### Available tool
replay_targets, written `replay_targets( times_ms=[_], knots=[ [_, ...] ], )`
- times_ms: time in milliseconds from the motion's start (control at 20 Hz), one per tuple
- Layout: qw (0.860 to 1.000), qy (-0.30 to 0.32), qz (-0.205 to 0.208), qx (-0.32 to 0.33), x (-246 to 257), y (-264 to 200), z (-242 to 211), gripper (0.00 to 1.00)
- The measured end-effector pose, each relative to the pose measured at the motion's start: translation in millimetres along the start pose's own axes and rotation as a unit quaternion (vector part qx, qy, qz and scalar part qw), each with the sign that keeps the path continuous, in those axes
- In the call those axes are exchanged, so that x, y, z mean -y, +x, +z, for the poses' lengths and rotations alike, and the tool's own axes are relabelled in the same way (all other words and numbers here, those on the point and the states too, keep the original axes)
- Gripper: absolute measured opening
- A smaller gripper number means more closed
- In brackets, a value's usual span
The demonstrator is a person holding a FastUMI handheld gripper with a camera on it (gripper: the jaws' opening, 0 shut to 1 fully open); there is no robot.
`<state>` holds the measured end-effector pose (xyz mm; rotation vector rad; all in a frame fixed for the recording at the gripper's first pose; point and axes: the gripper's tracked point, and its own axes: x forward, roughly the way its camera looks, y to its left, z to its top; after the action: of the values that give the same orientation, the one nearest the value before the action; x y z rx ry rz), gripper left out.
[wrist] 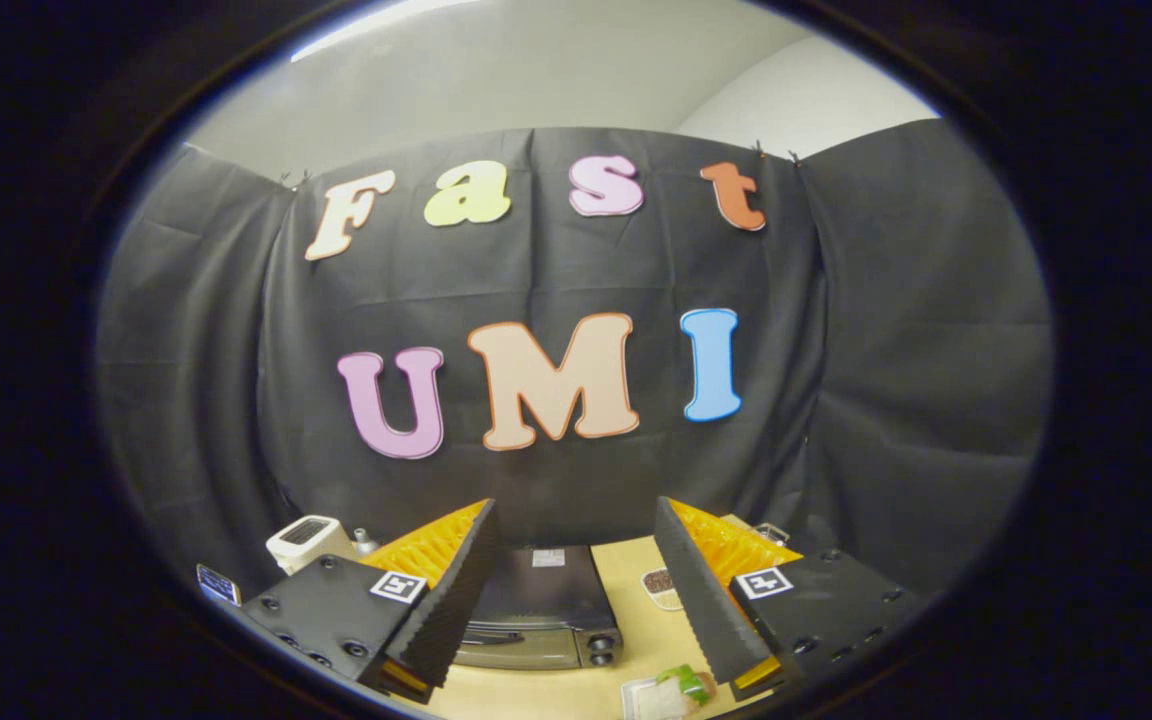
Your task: Open the toaster oven, put the food inside, and close the toaster oven door.
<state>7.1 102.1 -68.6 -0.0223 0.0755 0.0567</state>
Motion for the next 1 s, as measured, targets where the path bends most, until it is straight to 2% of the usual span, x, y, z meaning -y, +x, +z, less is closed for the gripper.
replay_targets(
  times_ms=[250, 600, 1000],
  knots=[
    [0.999, 0.024, 0.023, -0.032, -40, 19, -58, 0.96],
    [0.997, 0.024, 0.044, -0.065, -91, 45, -145, 0.96],
    [0.991, -0.015, 0.065, -0.112, -125, 74, -229, 0.97]
  ],
)
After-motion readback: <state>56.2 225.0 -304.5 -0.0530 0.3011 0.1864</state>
